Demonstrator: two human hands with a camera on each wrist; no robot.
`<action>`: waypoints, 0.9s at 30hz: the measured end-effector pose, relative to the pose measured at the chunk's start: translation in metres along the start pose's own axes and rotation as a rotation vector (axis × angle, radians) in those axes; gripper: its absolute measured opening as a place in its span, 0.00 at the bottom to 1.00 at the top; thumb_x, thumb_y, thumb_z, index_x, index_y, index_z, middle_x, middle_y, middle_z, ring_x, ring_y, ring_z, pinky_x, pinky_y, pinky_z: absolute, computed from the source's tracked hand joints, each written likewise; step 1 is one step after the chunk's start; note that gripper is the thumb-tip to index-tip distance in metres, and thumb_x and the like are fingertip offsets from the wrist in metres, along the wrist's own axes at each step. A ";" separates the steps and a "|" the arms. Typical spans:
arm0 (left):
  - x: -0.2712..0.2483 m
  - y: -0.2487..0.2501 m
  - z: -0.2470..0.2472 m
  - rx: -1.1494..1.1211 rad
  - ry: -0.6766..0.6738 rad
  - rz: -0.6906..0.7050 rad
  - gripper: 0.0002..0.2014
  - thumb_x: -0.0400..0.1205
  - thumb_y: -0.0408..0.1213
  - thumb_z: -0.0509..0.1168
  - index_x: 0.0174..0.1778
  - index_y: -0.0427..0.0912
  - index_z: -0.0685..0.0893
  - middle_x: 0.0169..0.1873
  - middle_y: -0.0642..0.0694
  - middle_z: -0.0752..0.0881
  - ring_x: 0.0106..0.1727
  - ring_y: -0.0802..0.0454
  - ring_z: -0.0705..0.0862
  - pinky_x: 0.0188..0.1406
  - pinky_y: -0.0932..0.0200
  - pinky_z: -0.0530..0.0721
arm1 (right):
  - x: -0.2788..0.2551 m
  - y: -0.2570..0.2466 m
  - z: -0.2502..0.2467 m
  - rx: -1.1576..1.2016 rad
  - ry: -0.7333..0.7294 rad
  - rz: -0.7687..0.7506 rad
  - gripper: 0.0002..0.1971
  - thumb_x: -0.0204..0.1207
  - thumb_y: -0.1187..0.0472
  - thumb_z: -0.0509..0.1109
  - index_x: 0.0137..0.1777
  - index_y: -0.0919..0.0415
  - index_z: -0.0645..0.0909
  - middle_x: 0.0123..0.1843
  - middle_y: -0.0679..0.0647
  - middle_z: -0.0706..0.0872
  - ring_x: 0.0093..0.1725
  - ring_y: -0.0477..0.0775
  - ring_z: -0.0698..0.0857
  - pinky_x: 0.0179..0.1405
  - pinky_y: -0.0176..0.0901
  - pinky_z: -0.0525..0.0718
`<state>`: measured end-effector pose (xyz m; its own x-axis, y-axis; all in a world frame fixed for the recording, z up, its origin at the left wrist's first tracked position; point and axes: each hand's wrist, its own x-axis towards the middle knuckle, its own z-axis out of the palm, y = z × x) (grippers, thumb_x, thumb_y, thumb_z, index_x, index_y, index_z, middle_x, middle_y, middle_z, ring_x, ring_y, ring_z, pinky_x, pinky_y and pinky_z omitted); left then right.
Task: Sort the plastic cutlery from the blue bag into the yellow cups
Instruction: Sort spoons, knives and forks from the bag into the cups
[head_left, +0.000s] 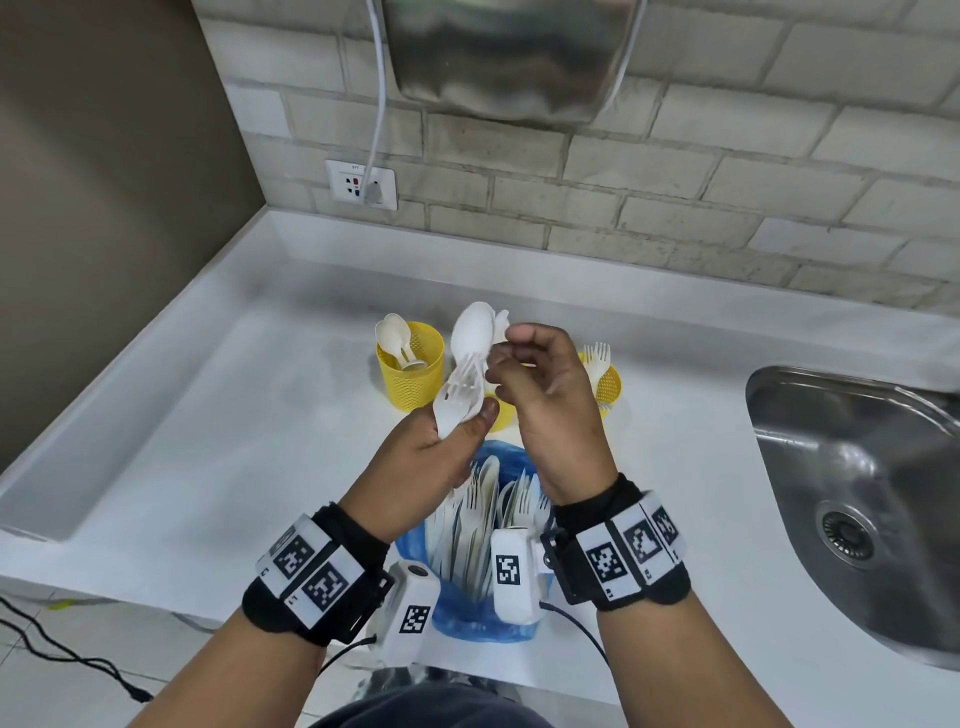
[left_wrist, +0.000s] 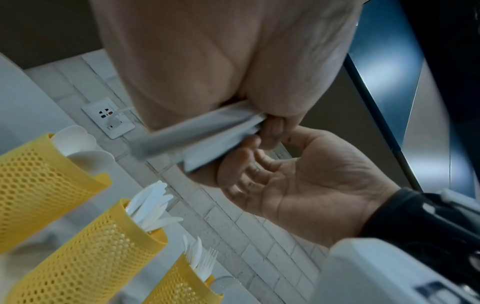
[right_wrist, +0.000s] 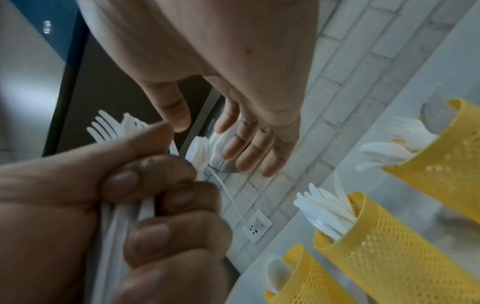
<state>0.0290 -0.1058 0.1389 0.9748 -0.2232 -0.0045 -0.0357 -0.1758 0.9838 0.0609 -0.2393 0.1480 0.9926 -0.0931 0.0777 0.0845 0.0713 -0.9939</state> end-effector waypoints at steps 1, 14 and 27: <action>0.000 0.001 0.000 0.011 0.030 -0.002 0.24 0.87 0.55 0.59 0.30 0.43 0.73 0.25 0.37 0.70 0.29 0.47 0.71 0.34 0.54 0.74 | -0.002 -0.002 -0.002 -0.009 0.009 -0.020 0.17 0.70 0.54 0.73 0.57 0.57 0.79 0.49 0.51 0.87 0.51 0.53 0.87 0.60 0.57 0.85; -0.003 0.006 -0.001 0.053 -0.019 0.012 0.14 0.89 0.45 0.61 0.36 0.57 0.82 0.22 0.51 0.71 0.26 0.50 0.70 0.26 0.56 0.72 | -0.014 -0.008 -0.021 -0.221 -0.288 -0.232 0.13 0.82 0.71 0.71 0.63 0.58 0.85 0.51 0.51 0.90 0.50 0.54 0.88 0.55 0.47 0.88; 0.000 0.006 0.000 -0.037 -0.021 -0.081 0.14 0.91 0.42 0.59 0.40 0.49 0.82 0.23 0.48 0.71 0.23 0.53 0.71 0.22 0.61 0.76 | -0.015 -0.016 -0.022 -0.344 -0.180 -0.315 0.11 0.73 0.70 0.75 0.50 0.55 0.80 0.45 0.52 0.81 0.34 0.59 0.79 0.37 0.55 0.84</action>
<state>0.0287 -0.1069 0.1447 0.9692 -0.2298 -0.0880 0.0519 -0.1587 0.9860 0.0430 -0.2612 0.1606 0.9253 0.1172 0.3608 0.3793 -0.2670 -0.8859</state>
